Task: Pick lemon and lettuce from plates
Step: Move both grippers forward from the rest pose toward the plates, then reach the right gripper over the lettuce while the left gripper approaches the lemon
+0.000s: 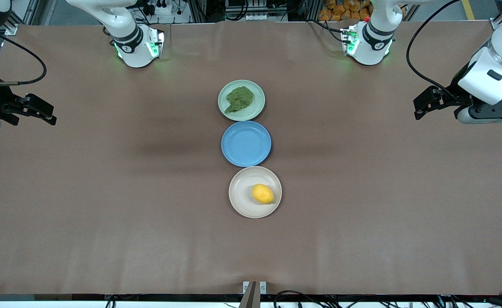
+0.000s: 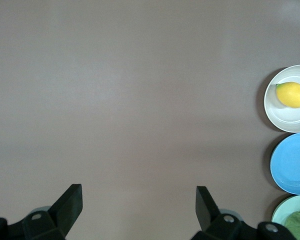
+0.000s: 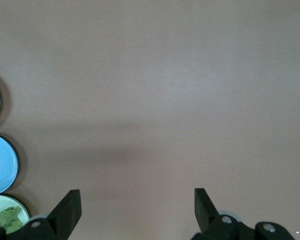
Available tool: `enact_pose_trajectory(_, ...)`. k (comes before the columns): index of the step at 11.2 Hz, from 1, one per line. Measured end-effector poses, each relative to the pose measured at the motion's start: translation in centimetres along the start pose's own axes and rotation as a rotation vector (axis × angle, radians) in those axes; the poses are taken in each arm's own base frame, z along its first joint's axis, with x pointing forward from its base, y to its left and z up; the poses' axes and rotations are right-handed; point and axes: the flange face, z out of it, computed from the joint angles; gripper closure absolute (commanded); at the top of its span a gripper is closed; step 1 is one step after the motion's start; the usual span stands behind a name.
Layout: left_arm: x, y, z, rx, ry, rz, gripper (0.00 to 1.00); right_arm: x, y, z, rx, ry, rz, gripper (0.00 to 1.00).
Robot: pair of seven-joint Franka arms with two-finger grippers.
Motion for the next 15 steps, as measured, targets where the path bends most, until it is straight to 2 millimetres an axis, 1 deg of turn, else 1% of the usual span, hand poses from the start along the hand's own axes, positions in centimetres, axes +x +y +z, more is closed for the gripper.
enact_pose_trajectory(6,0.1,0.0,0.3,0.001,-0.008,0.000,0.00,0.0,-0.1,0.1,0.000,-0.002,-0.002,0.00)
enact_pose_trajectory(7,0.2,0.1,0.8,0.002,-0.016,0.001,0.00,0.0,-0.4,0.2,0.001,-0.004,-0.007,0.00)
enact_pose_trajectory(8,0.6,0.2,1.8,0.004,-0.037,0.003,0.00,0.1,-0.9,0.3,0.001,-0.005,-0.016,0.00)
enact_pose_trajectory(9,1.1,0.6,3.5,0.008,-0.067,0.010,0.00,0.2,-1.6,0.6,0.004,-0.006,-0.028,0.00)
enact_pose_trajectory(10,1.8,1.7,6.0,0.012,-0.110,0.026,0.00,0.6,-2.8,1.2,0.009,-0.004,-0.022,0.00)
enact_pose_trajectory(12,2.9,5.2,11.6,0.021,-0.191,0.081,0.00,1.8,-6.5,3.4,0.016,0.001,0.033,0.00)
enact_pose_trajectory(13,3.3,7.0,13.8,0.023,-0.212,0.101,0.00,2.4,-8.3,4.7,0.019,0.005,0.056,0.00)
enact_pose_trajectory(15,4.0,9.8,17.1,0.000,-0.226,0.124,0.00,3.4,-11.5,7.5,0.024,-0.005,0.089,0.00)
